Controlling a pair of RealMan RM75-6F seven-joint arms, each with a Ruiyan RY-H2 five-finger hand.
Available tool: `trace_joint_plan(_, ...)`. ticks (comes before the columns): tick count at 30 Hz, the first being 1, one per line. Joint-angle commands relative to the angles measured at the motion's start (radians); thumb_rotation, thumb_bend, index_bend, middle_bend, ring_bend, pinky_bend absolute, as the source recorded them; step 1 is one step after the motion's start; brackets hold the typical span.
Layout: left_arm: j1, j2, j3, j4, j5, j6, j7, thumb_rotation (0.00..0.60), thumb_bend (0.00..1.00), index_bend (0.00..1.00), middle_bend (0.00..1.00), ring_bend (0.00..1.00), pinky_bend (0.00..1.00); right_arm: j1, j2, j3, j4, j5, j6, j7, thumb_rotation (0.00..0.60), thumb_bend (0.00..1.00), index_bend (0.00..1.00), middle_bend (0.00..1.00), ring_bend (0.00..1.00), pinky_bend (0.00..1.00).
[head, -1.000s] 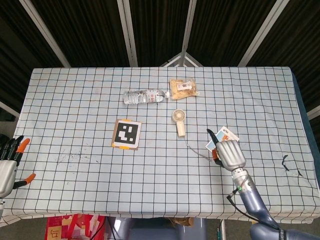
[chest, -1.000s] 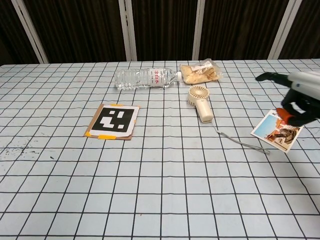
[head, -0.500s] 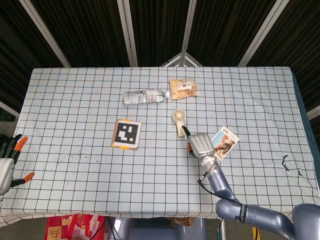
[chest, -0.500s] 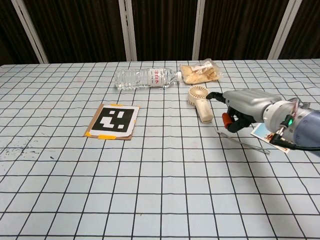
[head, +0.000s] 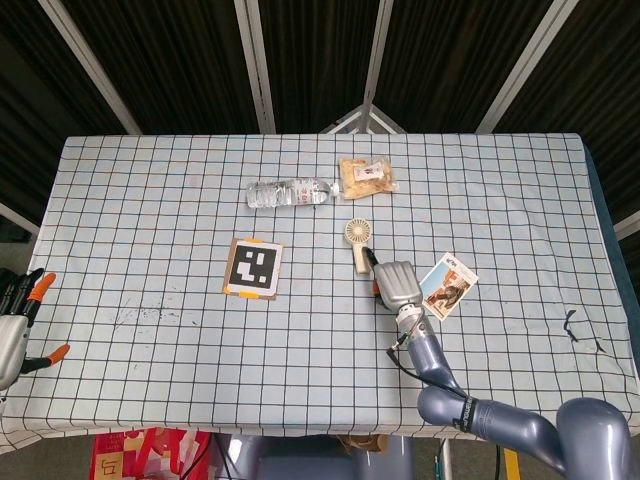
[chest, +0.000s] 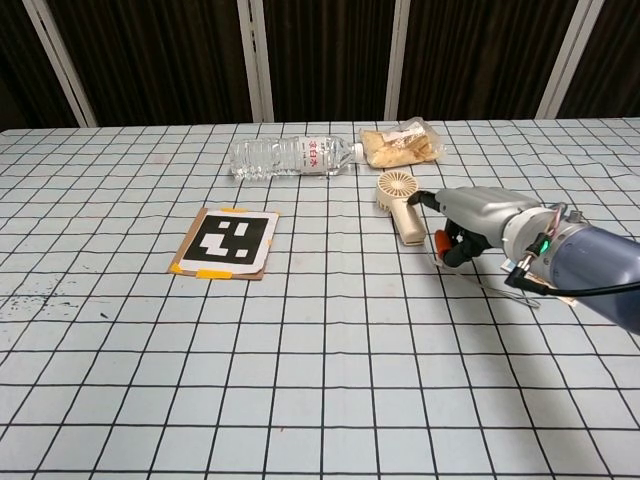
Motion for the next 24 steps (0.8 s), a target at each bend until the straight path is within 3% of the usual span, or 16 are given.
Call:
trace_joint_plan(1, 0.0, 0.0, 0.0, -0.001, -0.001, -0.001, 0.002, 0.6, 0.09, 0.0, 0.0, 0.0, 0.0, 0.004, -0.002, 0.0, 0.004, 0.002, 0.002, 0.009, 0.6, 0.78, 0.0, 0.82, 0.88, 0.92)
trace_joint_plan(24, -0.003, 0.002, -0.003, -0.005, -0.012, -0.006, -0.003, 0.6, 0.09, 0.0, 0.0, 0.0, 0.0, 0.033, -0.029, -0.027, 0.046, 0.046, 0.001, 0.018, 0.6, 0.79, 0.0, 0.82, 0.88, 0.92)
